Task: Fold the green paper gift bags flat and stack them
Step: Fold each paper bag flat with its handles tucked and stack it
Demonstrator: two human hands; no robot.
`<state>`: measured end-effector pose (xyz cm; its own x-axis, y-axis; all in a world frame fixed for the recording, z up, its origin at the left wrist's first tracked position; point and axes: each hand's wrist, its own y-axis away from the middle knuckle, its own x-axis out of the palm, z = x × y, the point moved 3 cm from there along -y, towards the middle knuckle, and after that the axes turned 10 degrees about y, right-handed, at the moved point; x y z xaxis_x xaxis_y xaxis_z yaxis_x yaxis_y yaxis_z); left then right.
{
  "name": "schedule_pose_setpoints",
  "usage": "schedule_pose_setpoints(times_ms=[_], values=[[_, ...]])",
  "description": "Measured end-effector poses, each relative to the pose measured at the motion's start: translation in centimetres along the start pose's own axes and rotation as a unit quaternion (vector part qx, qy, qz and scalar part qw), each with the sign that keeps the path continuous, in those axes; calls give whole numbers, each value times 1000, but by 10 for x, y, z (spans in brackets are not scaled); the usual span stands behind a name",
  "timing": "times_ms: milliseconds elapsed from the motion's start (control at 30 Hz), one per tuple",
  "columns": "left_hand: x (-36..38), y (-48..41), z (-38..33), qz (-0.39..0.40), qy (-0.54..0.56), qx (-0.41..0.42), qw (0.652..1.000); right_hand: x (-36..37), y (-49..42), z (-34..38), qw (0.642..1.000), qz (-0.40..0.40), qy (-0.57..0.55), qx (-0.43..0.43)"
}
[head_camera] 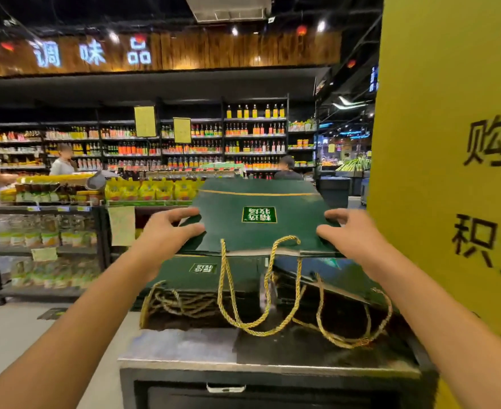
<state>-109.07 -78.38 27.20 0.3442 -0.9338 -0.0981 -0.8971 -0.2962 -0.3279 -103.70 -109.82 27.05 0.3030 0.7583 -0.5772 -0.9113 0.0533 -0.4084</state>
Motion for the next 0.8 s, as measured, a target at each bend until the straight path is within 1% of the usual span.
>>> schedule_pose_setpoints(times_ms=[100, 167, 233, 367, 500, 567, 733, 800], values=[[41, -11, 0, 42, -10, 16, 999, -23, -9, -33, 998, -27, 31, 52], [65, -17, 3, 70, -9, 12, 997, -34, -14, -54, 995, -39, 50, 83], [85, -23, 9, 85, -13, -1, 996, -37, -18, -72, 991, -40, 79, 95], [112, -29, 23, 95, -21, -24, 995, -30, -17, -95, 983, -34, 155, 95], [124, -31, 37, 83, -22, -44, 995, -15, -14, -104, 975, -30, 202, 84], [130, -30, 41, 90, -25, -47, 995, -10, -15, -108, 971, -24, 226, 77], [143, -31, 47, 124, -65, -46, 989, -3, -20, -121, 965, -5, 249, 87], [146, -34, 50, 143, -92, -54, 984, -1, -23, -123, 965, -9, 252, 76]])
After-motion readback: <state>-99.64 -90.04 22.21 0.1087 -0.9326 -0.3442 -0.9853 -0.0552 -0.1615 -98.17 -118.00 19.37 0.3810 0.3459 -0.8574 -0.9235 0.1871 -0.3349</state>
